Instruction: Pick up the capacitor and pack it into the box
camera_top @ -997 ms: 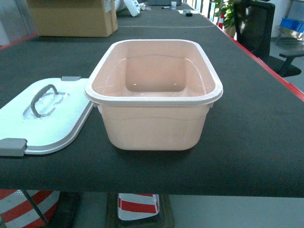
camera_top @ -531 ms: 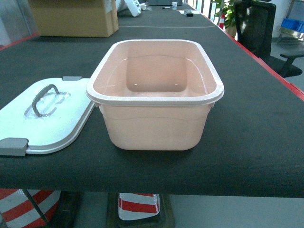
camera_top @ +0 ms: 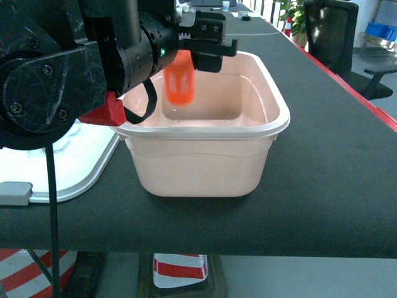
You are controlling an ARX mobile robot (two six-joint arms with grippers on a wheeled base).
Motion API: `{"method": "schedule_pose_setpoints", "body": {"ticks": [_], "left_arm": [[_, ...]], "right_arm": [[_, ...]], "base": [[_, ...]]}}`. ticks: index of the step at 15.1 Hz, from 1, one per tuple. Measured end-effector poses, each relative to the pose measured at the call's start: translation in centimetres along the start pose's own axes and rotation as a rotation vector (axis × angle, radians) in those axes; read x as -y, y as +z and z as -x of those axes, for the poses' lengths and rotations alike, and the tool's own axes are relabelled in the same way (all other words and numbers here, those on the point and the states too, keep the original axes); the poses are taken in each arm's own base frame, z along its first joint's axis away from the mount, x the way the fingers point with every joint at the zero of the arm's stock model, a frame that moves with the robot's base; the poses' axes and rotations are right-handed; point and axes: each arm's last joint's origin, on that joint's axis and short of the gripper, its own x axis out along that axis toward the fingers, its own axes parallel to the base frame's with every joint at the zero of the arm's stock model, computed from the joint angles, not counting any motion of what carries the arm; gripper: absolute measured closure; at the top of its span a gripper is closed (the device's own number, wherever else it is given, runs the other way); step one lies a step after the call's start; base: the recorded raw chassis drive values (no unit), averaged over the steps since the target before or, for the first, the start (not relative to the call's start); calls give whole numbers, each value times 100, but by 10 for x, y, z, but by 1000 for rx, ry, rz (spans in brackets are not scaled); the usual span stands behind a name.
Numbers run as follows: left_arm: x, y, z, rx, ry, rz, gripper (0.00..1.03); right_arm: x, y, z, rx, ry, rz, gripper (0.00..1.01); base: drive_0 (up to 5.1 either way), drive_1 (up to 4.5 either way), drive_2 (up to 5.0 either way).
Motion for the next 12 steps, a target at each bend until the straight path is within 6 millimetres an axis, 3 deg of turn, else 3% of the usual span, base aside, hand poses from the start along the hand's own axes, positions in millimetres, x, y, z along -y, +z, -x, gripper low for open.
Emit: {"method": "schedule_pose_setpoints", "body": {"ticks": [1, 2, 4, 5, 7, 8, 9, 12], "left_arm": [[-1, 7, 1, 24, 4, 5, 11], [-1, 11, 1, 34, 6, 7, 3], [-10, 13, 5, 110, 25, 37, 5], [-34, 14, 24, 127, 58, 49, 5], [-115, 14, 39, 120, 240, 35, 5], [-145, 2, 41, 70, 307, 39, 5], [-162, -17, 39, -12, 317, 44, 5], [-207, -80, 6, -182, 355, 47, 5]], "right_arm": [[0, 0, 0, 0, 0, 0, 3], [0, 0, 0, 1, 0, 0, 3], [0, 0, 0, 0, 1, 0, 3], [0, 0, 0, 0, 0, 0, 3], [0, 0, 0, 0, 0, 0, 3], [0, 0, 0, 0, 0, 0, 3], [0, 0, 0, 0, 0, 0, 3], [0, 0, 0, 0, 0, 0, 3]], "base": [[0, 0, 0], [0, 0, 0], [0, 0, 0], [0, 0, 0], [0, 0, 0], [0, 0, 0], [0, 0, 0], [0, 0, 0]]}}
